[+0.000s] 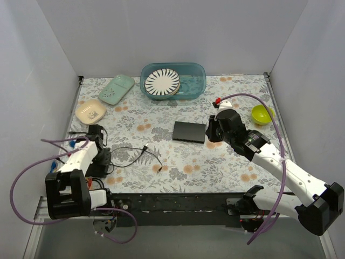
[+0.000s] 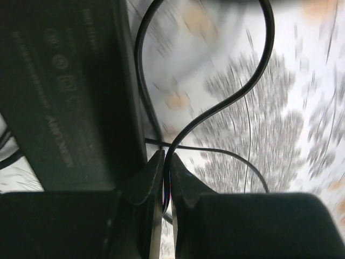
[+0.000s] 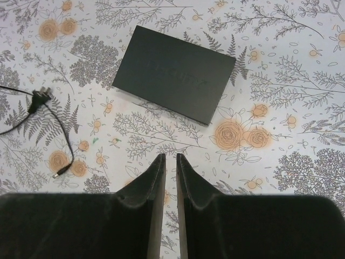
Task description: Pull the plug from the switch port
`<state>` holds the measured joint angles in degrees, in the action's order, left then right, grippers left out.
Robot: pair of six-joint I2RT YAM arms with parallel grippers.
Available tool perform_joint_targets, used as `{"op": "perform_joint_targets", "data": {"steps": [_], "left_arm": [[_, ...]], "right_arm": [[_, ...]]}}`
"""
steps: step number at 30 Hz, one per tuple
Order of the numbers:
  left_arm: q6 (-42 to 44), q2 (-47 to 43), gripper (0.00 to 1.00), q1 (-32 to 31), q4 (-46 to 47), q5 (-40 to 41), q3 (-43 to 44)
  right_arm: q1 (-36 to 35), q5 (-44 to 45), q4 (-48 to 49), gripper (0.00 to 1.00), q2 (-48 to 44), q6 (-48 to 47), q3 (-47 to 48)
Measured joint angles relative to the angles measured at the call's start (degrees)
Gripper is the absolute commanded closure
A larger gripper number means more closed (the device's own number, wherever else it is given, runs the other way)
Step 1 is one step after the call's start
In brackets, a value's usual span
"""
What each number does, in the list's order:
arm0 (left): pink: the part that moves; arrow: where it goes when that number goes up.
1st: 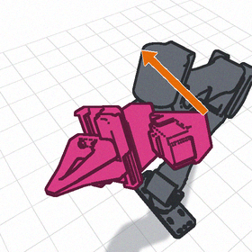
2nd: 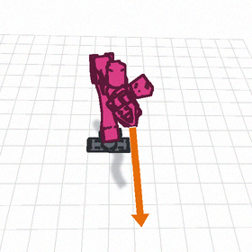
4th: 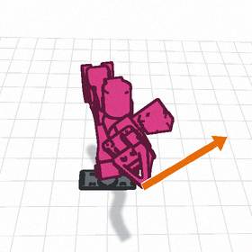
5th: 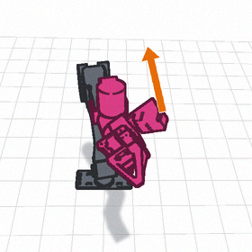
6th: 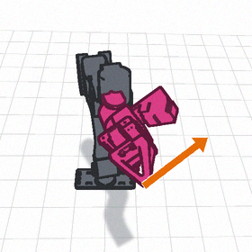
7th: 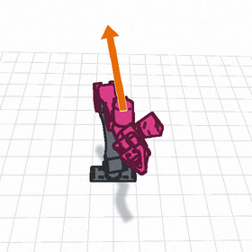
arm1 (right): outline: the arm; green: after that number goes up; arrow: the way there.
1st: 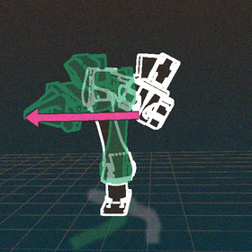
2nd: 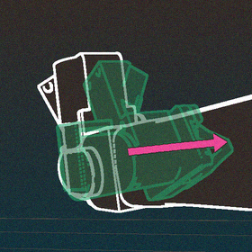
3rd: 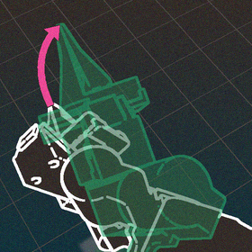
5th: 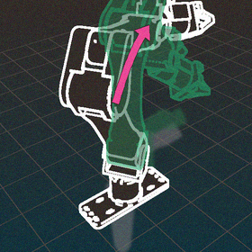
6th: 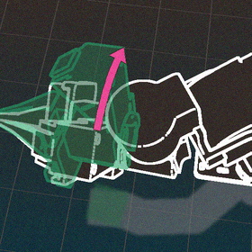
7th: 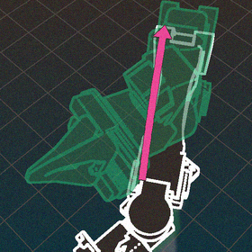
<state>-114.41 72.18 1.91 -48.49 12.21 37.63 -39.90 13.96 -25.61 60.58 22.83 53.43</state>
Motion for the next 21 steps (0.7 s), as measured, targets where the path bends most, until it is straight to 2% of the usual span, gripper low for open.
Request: {"op": "perform_joint_targets", "data": {"steps": [2,4,8,9,12,13,17,18,19,21], "left_arm": [[0.00,-2.05,0.96,5.44,-2.25,2.54,0.11],[0.00,-3.19,0.96,7.89,-4.39,4.63,1.16],[3.45,-3.72,0.96,7.93,-4.11,3.32,4.52],[5.20,-4.00,0.89,6.97,-2.60,2.12,5.40],[9.01,-5.31,0.74,1.16,3.41,-1.36,6.56],[10.10,-6.32,0.72,-2.49,7.13,-2.64,6.36],[11.56,-9.46,0.73,-14.80,21.18,-9.84,3.65],[12.09,-8.26,0.76,-15.89,23.54,-11.28,4.15],[12.92,-5.42,0.79,-20.24,25.20,-12.94,5.92],[14.40,2.73,0.81,-24.33,27.69,-15.39,11.28]], "right_arm": [[-0.15,0.02,0.15,0.80,-0.04,-0.02,-0.42],[-0.28,0.04,0.00,0.80,-0.11,-0.02,-1.27],[-0.70,0.48,-0.55,0.78,-0.11,-0.07,-1.97],[-0.74,0.72,-0.44,0.78,-0.09,-0.07,-1.95],[-0.74,0.87,-0.44,0.77,0.63,0.39,-1.86],[-0.74,0.85,-0.42,0.77,1.20,0.68,-1.73],[-0.74,0.98,-0.39,0.90,4.17,2.36,-0.85],[-0.72,1.11,-0.44,0.92,4.98,2.84,-0.57],[-0.70,1.20,-0.44,0.95,5.73,3.39,-0.31],[-0.44,1.31,-0.42,0.99,7.48,4.90,0.17]]}}
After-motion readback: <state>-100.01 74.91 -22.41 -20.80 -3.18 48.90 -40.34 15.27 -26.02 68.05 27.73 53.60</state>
